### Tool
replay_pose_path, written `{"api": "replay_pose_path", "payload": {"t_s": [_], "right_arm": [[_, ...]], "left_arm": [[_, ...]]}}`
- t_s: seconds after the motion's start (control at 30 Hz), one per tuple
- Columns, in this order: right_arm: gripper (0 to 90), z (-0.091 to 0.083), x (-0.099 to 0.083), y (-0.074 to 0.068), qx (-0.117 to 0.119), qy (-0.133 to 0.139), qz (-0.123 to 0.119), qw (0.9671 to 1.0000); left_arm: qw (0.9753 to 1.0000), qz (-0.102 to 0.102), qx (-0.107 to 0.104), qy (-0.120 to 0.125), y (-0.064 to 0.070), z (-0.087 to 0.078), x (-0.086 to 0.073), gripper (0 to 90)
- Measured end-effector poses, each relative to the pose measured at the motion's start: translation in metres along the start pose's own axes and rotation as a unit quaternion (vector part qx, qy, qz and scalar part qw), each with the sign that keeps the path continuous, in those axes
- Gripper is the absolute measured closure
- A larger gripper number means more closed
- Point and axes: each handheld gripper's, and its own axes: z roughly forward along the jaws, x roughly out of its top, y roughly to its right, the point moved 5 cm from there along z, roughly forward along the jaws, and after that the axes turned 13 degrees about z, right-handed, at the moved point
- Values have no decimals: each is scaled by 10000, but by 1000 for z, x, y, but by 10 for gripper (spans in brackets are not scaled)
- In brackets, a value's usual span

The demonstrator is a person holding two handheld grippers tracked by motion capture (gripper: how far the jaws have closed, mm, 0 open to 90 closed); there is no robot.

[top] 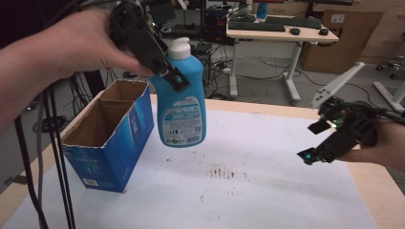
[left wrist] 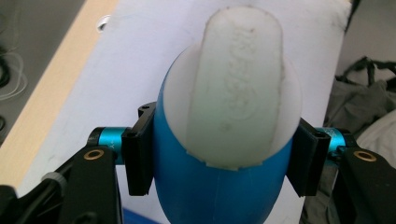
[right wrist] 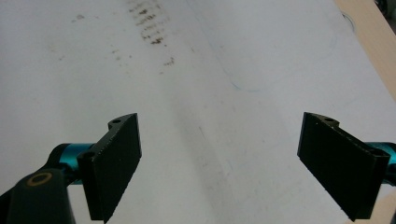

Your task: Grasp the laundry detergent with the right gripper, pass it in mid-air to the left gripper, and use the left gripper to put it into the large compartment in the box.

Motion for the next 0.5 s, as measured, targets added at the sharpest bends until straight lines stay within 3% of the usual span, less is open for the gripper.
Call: {"api": "replay_pose_path", "payload": {"t_s": [0.1, 0.27, 0.3, 0.33, 0.5], "right_arm": [[128, -6, -7, 11, -88, 9, 121, 9999], [128, -12, -17, 25, -252, 25, 353, 9991], [128, -12, -17, 25, -252, 25, 353, 9991], [128, -12, -18, 28, -262, 37, 395, 9989], [128, -15, -28, 43, -356, 28, 608, 9975]], "left_arm": [[9991, -283, 295, 75, -7, -21, -9, 375], [9937, -752, 817, 118, -19, -55, -28, 376], [9937, -752, 817, 118, -19, -55, -28, 376], [9899, -972, 1023, 121, -24, -68, -37, 376], [9777, -1520, 1442, 107, -33, -92, -62, 376]]}}
